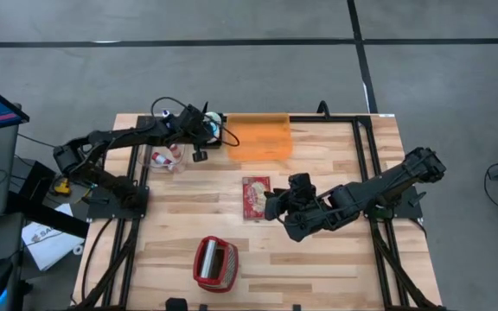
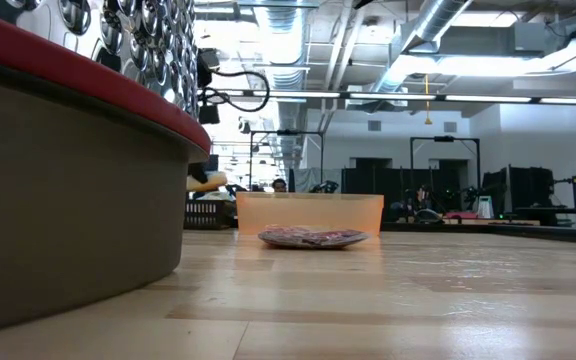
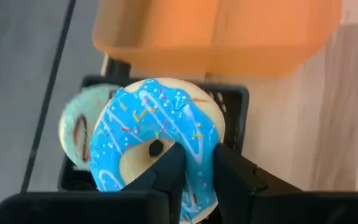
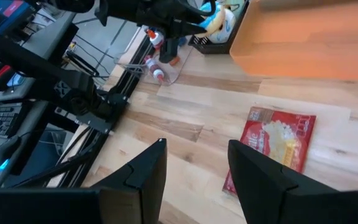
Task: Pick & Place Food Item
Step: Put the blue donut into the black bin
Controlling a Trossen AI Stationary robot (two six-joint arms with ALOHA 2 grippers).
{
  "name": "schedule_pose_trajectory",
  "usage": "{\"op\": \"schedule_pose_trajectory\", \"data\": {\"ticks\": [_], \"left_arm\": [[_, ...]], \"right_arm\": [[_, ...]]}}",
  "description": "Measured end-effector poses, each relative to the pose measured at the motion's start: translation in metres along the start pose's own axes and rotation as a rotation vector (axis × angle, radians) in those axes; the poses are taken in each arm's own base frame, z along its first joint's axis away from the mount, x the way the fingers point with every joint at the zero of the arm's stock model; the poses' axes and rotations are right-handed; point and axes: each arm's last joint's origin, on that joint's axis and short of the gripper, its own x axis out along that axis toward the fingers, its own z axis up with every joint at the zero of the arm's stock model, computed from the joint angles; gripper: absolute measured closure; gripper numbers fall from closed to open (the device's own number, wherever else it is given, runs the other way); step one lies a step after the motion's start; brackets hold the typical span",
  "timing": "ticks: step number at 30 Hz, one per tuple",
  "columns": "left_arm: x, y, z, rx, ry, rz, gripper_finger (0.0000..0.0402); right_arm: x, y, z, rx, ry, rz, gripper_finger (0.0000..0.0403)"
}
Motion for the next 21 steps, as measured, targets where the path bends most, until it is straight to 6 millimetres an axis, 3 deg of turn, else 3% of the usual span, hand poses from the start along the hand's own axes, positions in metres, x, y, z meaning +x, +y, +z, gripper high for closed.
{"op": "schedule_pose_trajectory", "data": {"ticks": [7,21], "left_arm": [[0.004,-0.005,-0.011,-0.019,0.030,-0.033,0.0295],[0.005,0.001,-0.014,-0.034,0.035,0.003,0.0199]], "right_arm": [[-0.005,-0.002,-0.005,0.004,0.003,-0.008,0.0239],[-0.006,0.000,-0.005,0.017,-0.001,0.007,0.0239]]}}
